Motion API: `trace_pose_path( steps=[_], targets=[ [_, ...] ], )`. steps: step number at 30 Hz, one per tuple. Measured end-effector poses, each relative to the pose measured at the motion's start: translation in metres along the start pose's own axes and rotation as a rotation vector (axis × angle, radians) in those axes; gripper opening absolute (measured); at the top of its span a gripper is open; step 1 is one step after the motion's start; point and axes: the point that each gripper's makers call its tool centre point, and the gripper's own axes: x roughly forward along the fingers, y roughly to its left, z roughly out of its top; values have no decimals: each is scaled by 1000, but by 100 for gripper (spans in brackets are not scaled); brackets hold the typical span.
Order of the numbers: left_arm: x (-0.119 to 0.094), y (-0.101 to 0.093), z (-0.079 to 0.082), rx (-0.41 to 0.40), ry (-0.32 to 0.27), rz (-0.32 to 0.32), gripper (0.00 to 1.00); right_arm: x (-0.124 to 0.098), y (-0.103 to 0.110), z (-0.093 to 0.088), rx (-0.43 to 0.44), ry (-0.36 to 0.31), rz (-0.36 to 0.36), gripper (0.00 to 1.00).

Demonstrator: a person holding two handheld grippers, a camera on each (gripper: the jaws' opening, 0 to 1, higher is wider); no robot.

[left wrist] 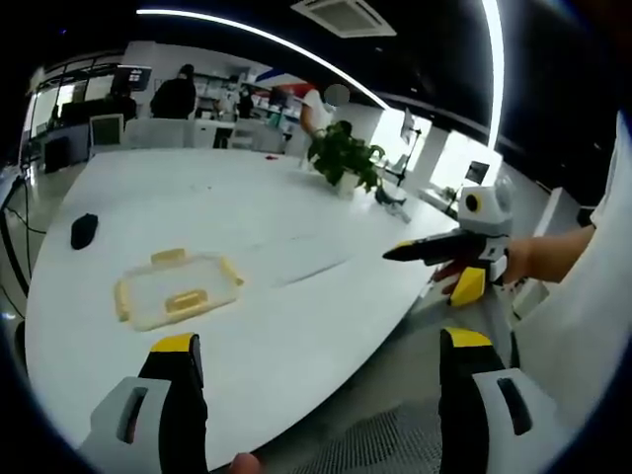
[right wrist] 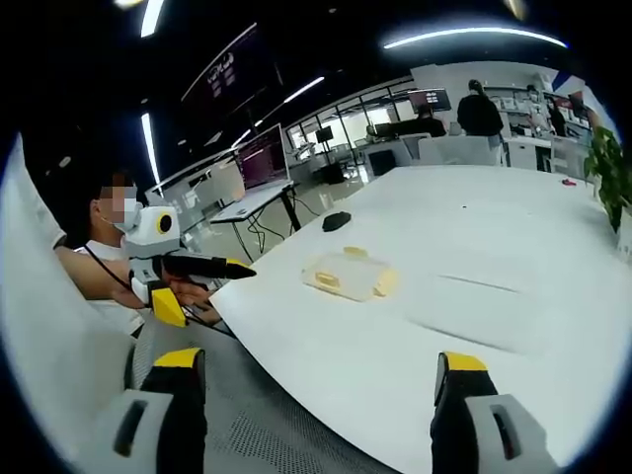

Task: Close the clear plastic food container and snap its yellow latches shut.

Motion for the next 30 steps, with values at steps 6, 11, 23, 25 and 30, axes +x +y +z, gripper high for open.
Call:
trace_pose_path(
  steps=[6,11,23,25,30],
  targets=[
    [0,0,0,-2,-1,1,99,0,-1,1,3,-3,-3,97],
    [0,0,0,1,-1,1,99,-1,0,1,2,-2,-1,97],
    [-2,2,2,-6,-11,3,99,-1,0,3,6,-6,1,97],
    [-3,3,3,-5,-12,5,99,-1,1,4,7,-7,2,97],
    [-7,4,6,-3,-25,9,98,0,4,5,-15,6,9,98]
  ],
)
